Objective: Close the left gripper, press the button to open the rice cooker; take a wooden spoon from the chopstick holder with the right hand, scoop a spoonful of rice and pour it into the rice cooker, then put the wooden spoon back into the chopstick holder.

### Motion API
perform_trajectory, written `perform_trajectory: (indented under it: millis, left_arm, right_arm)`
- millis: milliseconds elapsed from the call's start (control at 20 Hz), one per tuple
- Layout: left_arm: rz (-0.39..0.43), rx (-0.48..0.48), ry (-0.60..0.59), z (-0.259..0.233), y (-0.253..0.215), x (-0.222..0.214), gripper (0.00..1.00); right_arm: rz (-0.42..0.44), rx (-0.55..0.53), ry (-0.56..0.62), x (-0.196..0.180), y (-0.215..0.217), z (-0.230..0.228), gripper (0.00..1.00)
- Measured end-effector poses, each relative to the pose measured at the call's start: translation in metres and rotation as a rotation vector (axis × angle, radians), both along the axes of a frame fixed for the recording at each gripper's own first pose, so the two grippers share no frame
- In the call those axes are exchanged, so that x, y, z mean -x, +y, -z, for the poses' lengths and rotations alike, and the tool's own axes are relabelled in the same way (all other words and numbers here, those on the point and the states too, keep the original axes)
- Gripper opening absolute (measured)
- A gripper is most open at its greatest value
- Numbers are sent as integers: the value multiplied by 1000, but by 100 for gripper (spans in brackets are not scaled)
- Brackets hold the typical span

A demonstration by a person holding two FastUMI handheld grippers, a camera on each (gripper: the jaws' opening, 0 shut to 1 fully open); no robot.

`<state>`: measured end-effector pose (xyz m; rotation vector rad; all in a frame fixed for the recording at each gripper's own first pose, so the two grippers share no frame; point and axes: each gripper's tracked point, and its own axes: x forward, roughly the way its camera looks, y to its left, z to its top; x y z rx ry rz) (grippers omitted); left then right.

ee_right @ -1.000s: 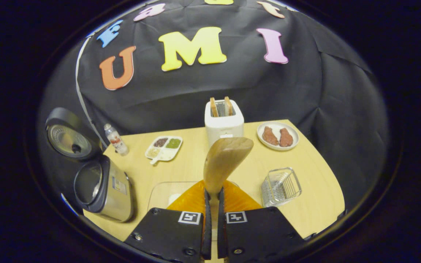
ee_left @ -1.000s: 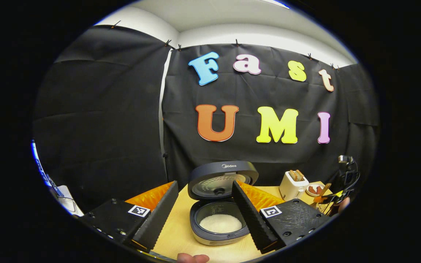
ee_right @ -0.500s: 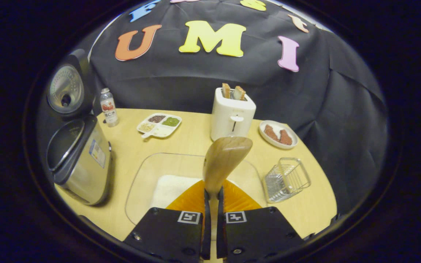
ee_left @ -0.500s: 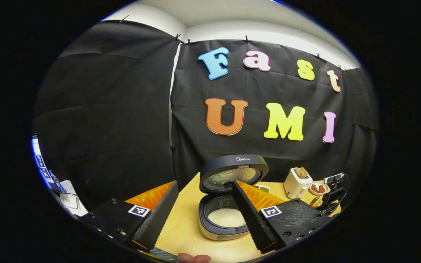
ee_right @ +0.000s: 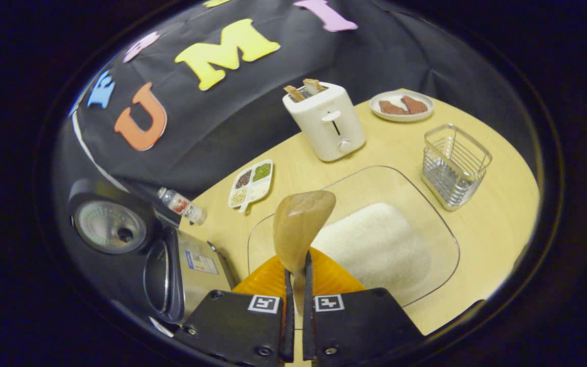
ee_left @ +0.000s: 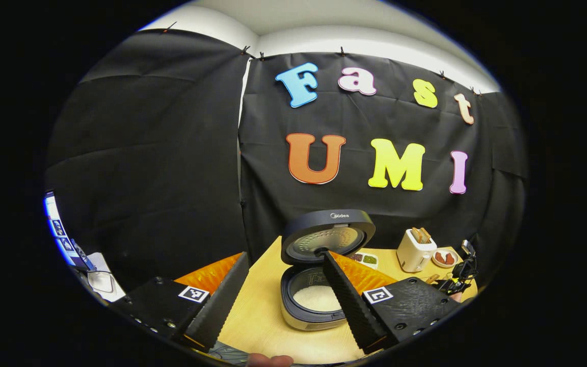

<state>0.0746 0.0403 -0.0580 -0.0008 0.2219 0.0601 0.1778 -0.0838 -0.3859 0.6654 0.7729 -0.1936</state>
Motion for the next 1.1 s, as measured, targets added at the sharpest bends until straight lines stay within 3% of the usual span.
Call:
perform_trajectory:
  millis: [500, 850, 1100]
  left_arm:
    - [64, -20, -11, -4, -45, -4, 94]
    - [90, 8, -70, -16, -66, -6, 95]
    - [43, 1, -94, -18, -49, 7, 95]
  right_arm:
    - [145, -322, -95, -1, -52, -30, 12]
    - [100, -359, -217, 3, -66, -120, 11]
    - [-30, -394, -295, -17, -9, -188, 11]
